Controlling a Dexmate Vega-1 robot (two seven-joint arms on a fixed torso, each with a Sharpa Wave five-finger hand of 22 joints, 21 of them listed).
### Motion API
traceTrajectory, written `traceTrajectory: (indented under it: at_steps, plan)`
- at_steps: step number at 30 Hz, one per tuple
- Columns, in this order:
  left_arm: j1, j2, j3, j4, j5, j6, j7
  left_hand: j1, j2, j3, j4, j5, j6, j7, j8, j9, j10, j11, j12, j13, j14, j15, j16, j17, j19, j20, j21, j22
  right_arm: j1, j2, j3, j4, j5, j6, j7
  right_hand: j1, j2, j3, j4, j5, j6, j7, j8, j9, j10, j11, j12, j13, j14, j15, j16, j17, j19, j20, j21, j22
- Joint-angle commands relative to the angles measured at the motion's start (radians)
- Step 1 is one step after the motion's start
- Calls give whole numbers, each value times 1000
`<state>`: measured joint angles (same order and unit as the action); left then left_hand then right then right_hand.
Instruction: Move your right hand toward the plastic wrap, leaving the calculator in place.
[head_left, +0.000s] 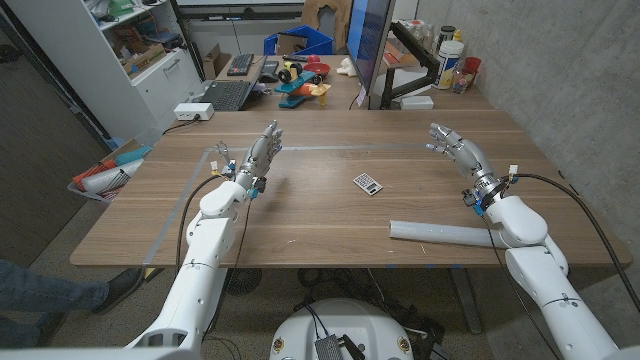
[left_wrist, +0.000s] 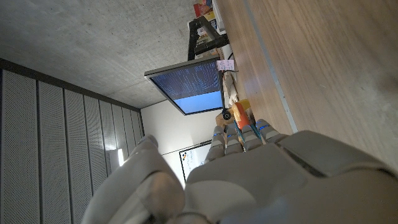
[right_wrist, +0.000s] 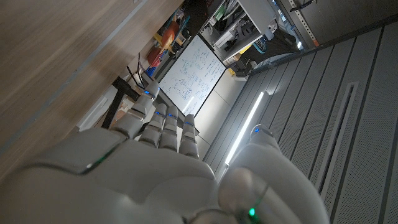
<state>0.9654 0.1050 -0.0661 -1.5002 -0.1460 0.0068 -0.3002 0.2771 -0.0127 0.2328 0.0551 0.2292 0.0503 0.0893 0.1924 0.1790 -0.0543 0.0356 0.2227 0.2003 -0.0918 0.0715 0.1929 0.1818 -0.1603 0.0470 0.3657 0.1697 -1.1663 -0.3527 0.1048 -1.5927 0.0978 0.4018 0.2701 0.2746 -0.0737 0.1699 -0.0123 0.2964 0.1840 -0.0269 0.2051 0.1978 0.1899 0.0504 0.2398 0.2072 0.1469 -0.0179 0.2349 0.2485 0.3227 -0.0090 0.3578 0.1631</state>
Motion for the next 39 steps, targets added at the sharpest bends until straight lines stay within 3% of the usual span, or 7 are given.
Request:
traceTrajectory:
  at_steps: [1, 21, 39]
  plan:
    - [3, -5, 2, -5, 4, 4, 7, 2, 10, 1, -8, -2, 3, 3, 2, 2, 3, -3, -3, 0, 5, -1, 0, 3, -10, 3, -4, 5, -44, -26, 25, -60, -59, -5, -22, 11, 1, 4, -7, 8, 9, -3, 7, 3, 10, -3, 1, 2, 12, -2, 6, 1, 11, -1, -6, 3]
    - [-7, -2, 6, 1, 8, 5, 4, 1, 12, 0, -9, -3, 4, 3, 1, 2, 4, -3, -3, 0, 5, -1, 0, 3, -8, 4, -11, 6, -89, -46, 41, -112, -158, -1, -53, 13, 19, 9, -5, 21, 16, -8, 9, 4, 23, -9, 1, 3, 26, -5, 9, -3, 20, 3, -19, 4]
    - [-11, -6, 5, 12, 5, 0, 2, 1, 14, -1, -11, -5, 5, 4, 0, 2, 4, -3, -4, 0, 4, 0, 0, 3, -7, 6, -18, 6, -154, -29, 65, -171, -213, 7, -87, 17, 26, 11, -7, 30, 16, -13, 8, 4, 29, -13, -1, 3, 35, -8, 9, -6, 28, 1, -28, 4]
